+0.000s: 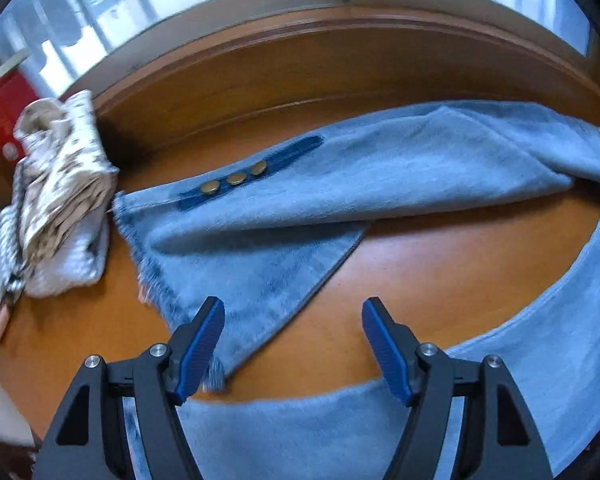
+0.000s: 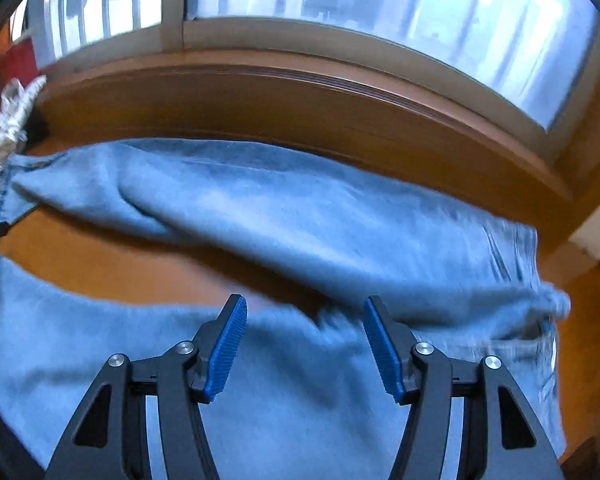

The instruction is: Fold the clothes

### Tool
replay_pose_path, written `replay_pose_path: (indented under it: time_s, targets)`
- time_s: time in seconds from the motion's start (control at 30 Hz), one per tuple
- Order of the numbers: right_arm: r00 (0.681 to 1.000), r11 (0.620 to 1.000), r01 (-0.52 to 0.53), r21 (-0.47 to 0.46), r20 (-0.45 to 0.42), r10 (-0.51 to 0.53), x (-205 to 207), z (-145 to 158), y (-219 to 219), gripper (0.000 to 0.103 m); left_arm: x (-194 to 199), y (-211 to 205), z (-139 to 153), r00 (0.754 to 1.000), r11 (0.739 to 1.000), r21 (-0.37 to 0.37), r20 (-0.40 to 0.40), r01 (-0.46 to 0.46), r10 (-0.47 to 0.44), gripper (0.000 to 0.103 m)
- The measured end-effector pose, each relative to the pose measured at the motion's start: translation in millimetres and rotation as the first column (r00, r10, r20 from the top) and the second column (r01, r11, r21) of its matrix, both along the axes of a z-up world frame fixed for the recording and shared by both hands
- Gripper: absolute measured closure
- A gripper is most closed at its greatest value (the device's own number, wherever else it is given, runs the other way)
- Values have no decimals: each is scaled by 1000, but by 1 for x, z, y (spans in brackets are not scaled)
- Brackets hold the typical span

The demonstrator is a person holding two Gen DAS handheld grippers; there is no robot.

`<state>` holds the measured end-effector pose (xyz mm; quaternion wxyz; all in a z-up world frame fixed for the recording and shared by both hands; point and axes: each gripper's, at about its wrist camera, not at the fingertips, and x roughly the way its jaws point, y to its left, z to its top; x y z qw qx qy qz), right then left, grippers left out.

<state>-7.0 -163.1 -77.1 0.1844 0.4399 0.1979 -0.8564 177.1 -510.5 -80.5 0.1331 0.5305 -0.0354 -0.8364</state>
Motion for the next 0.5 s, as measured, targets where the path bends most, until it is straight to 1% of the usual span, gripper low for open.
replay_pose_path:
  time_s: [0.13,0.23,0.27,0.33,0.37,0.4,0.43,0.47,0.5]
  targets:
    - [999,994,-45,100,35,42,-7,-16,-26,43,-9,-7,-10,997,997,-11,28,77,-76,33]
    - [997,985,-67,157,42,61,-13,-26,-36,43,-11,-9,-9,996,996,-9,7,89,-89,33]
    - [997,985,-65,159,45,58,-16,-28,-37,43,-12,-12,-9,997,997,11,1,78,-78,33]
    - [997,989,-52,139,58,44,-23,-29,-35,43,-13,-20,-10,998,995,79,-14,55,-54,35]
    - [997,992,-43,122,65,35,-26,-30,-32,44,-14,-23,-9,998,991,121,-20,55,-53,55]
    - [997,994,-33,109,67,26,-28,-30,-30,51,-16,-25,-8,998,987,151,-21,53,-51,86]
    - [998,995,-15,96,68,9,-32,-30,-26,72,-18,-26,-8,999,989,143,-11,41,-40,94]
    - [997,997,8,75,70,-14,-36,-29,-20,84,-20,-26,-7,1000,992,120,0,25,-26,97]
    - [997,998,33,46,71,-36,-40,-26,-14,98,-21,-26,-6,1000,994,111,6,19,-20,97]
